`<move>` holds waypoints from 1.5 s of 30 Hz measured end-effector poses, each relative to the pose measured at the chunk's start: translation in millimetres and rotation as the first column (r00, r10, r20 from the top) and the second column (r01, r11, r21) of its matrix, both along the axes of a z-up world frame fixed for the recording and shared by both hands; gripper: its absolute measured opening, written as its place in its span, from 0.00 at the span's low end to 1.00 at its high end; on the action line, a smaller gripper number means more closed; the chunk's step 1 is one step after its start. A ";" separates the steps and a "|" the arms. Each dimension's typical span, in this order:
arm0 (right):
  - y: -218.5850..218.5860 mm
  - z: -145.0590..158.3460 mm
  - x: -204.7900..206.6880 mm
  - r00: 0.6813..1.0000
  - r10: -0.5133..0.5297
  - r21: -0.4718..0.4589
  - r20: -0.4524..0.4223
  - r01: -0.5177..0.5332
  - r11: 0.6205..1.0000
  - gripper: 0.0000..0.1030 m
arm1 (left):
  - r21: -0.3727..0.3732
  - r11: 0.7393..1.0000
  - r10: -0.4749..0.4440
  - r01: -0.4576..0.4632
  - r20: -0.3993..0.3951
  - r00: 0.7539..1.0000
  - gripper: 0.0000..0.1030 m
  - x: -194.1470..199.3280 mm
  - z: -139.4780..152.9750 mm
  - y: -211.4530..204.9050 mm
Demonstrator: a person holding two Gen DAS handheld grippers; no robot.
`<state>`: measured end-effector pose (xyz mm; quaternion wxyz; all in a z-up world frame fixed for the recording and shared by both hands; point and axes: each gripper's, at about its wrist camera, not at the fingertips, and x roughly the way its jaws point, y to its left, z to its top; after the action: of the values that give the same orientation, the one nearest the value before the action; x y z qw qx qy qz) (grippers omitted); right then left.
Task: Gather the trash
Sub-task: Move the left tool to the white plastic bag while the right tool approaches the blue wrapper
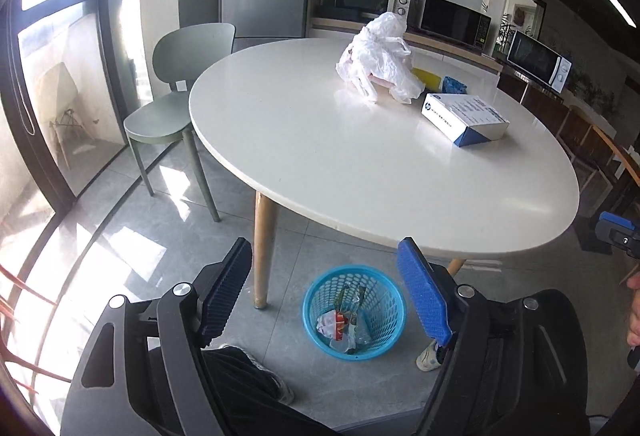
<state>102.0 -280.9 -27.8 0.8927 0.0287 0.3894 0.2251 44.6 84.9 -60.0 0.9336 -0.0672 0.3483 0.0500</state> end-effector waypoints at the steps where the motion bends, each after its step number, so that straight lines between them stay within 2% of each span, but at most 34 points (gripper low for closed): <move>1: 1.4 6.7 4.5 1.000 0.003 0.002 0.013 -0.003 1.000 0.89 | 0.000 1.000 0.002 -0.002 0.016 1.000 0.73 3.0 7.1 -0.4; 8: 14.6 49.6 43.3 0.997 -0.018 0.017 0.073 0.016 1.000 0.91 | 0.010 1.000 0.024 -0.025 0.068 0.997 0.76 29.4 38.5 0.6; 18: 39.1 75.1 104.7 0.998 -0.017 0.054 0.055 0.015 0.998 0.91 | 0.024 0.999 0.033 -0.035 0.088 0.996 0.76 69.4 59.3 2.9; 21: 47.2 77.8 122.2 0.999 -0.007 0.085 0.034 0.004 0.996 0.91 | 0.007 0.999 0.033 -0.034 0.086 0.996 0.76 83.8 63.3 9.0; 29: 69.8 72.6 170.9 0.999 -0.024 0.045 -0.029 0.025 0.999 0.91 | 0.027 1.000 -0.002 0.000 0.079 0.997 0.76 124.4 72.2 6.1; 35: 83.4 63.8 209.5 0.993 -0.050 0.053 -0.109 0.056 0.997 0.91 | 0.023 1.000 -0.015 0.013 0.082 0.997 0.77 149.5 72.9 0.7; 39: 95.9 55.3 230.8 0.987 -0.064 0.031 -0.148 0.069 0.997 0.91 | 0.015 1.000 -0.015 0.014 0.055 0.998 0.77 169.7 68.0 3.4; 45: 104.2 39.1 258.9 0.971 -0.100 0.003 -0.218 0.103 0.995 0.86 | 0.004 0.999 -0.043 0.042 0.008 0.999 0.78 196.4 57.5 9.1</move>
<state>360.9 -176.7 11.4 0.8549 0.0793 0.4810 0.1775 241.0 94.0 -2.5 0.9360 -0.0583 0.3458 0.0305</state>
